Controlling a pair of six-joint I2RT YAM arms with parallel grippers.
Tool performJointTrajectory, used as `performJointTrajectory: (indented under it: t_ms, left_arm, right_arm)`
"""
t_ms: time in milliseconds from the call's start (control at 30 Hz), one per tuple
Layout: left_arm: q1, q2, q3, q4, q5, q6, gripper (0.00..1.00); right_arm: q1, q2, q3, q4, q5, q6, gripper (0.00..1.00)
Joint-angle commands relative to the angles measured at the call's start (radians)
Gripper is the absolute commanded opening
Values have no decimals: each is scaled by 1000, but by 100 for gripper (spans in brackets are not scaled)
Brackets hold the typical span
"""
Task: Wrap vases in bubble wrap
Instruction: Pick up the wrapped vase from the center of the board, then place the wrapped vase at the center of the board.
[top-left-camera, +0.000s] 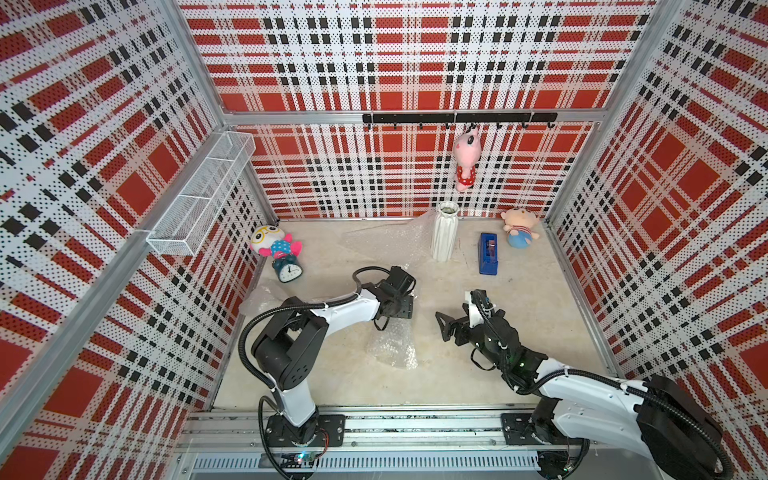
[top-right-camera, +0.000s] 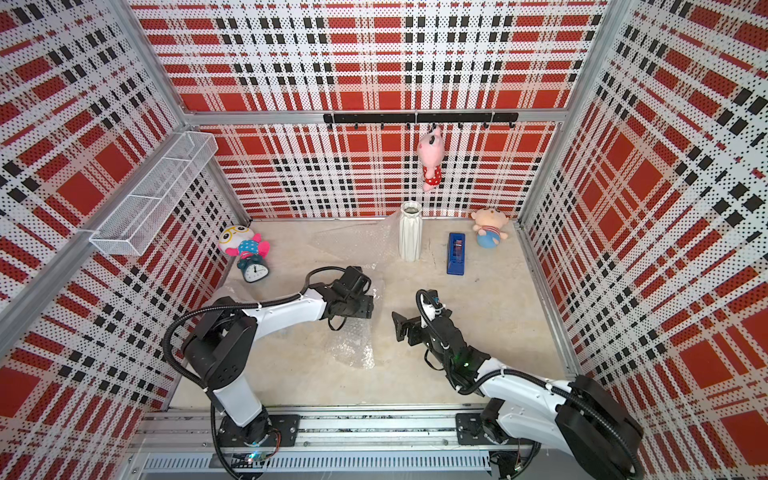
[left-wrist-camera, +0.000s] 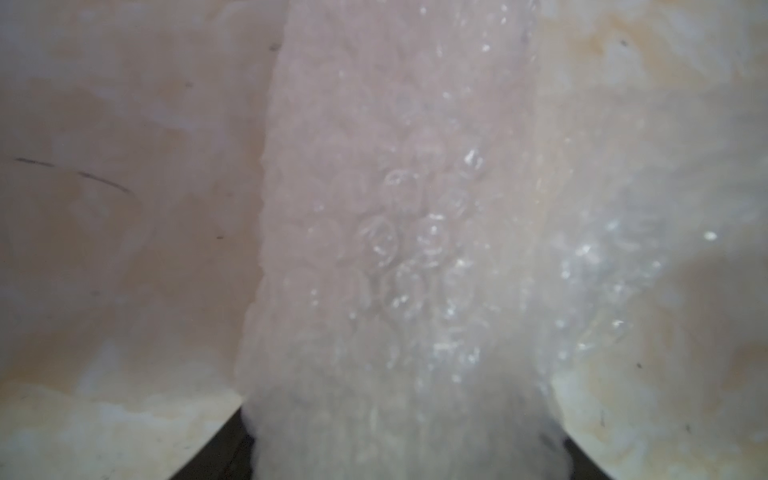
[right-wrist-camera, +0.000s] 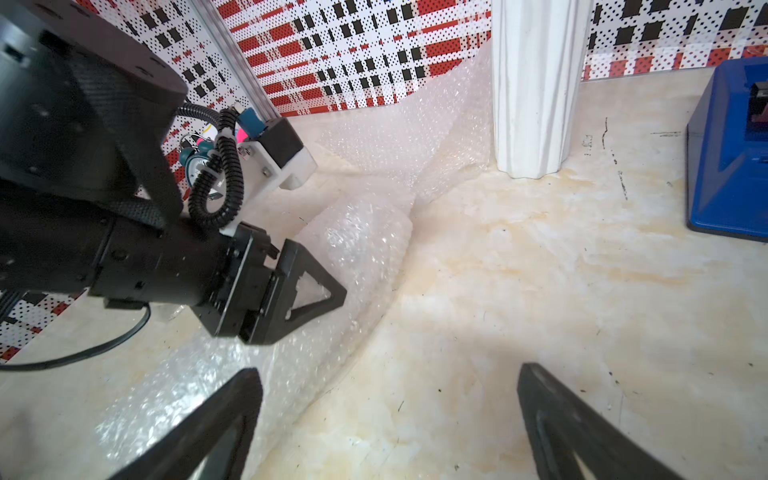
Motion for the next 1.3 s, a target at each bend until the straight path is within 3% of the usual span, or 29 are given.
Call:
performJointTrajectory:
  t_ms: [0,233,367,467,600,733,833,967,1267]
  left_arm:
    - [133,-64,-8,-11,-103,-70,55]
    - [420,-43,91,83,-101,-124,56]
    - [516,60,208,82,-75,-121,58]
    - [564,140,278,85,-25,-123,58]
    - [574,232,390,74,-43,-110,61]
    - [573,311,481,16,-71,-107,67]
    - [573,336,520,-23,-110,-107,77]
    - [569,315,524,-47,-142,-112,100]
    - [482,163,516,-77,-138,-103,98]
  right_arm:
    - [-7,-27,-2,-28,27,-15,100]
    - [-9,-34,8,-55,90,41,100]
    - [-12,-59,36,-130,148,78,100]
    - [-15,-71,65,-214,224,188,100]
    - [-28,-41,83,-178,170,163,100]
    - [-66,83,176,-166,65,153,100]
    - [-84,216,276,-188,45,165,96]
    - [-115,397,416,-180,-39,193,89]
    - [-190,774,727,-130,-179,232,78]
